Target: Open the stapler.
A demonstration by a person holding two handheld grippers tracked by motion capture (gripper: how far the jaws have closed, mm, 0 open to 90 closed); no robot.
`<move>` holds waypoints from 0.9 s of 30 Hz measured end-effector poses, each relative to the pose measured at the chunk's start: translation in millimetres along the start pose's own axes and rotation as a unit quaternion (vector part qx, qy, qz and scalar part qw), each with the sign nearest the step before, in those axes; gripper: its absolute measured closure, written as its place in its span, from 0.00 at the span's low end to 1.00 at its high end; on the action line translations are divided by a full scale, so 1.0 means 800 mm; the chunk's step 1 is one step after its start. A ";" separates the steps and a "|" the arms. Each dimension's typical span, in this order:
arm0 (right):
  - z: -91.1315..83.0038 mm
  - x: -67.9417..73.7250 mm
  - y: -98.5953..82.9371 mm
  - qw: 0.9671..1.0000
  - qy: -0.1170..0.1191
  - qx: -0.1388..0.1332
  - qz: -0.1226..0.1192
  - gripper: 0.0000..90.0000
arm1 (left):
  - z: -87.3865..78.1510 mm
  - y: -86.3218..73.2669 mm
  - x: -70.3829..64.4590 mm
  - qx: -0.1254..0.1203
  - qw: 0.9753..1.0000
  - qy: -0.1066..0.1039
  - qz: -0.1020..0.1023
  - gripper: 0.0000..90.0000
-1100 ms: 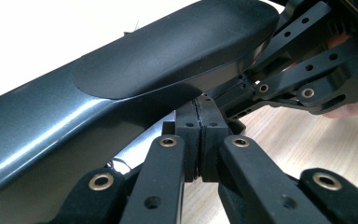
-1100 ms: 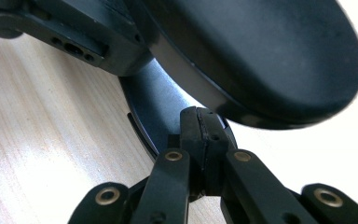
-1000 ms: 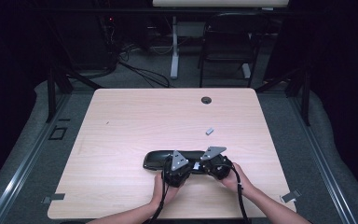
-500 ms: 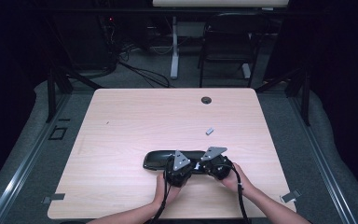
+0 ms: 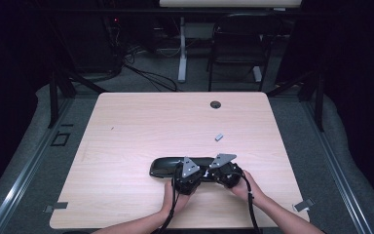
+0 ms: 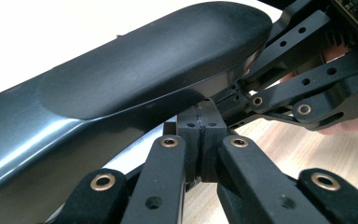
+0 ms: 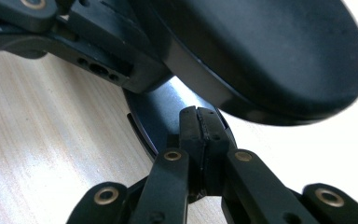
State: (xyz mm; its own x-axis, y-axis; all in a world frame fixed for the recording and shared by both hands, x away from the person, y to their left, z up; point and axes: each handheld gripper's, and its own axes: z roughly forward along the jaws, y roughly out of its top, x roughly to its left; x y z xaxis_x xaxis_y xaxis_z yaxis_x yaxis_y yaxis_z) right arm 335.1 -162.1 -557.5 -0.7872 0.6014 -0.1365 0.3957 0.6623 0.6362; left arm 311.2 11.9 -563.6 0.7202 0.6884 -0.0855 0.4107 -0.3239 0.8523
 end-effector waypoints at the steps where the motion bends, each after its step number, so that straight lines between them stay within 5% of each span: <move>1: 0.000 0.000 0.000 1.000 0.000 0.000 0.000 1.00 | 0.000 0.000 0.000 -0.001 1.000 0.001 0.000 1.00; 27: 0.000 0.000 -0.001 1.000 0.003 -0.001 -0.004 1.00 | 0.004 0.002 -0.005 -0.001 1.000 0.008 -0.010 1.00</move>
State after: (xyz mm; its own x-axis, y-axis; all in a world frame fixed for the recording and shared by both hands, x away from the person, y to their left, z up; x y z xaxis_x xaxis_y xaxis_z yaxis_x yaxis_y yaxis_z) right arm 334.6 -162.8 -557.9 -0.7926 0.5940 -0.1375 0.3888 0.6662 0.6364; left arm 310.6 6.3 -563.5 0.7027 0.7052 -0.0944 0.4235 -0.3079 0.8520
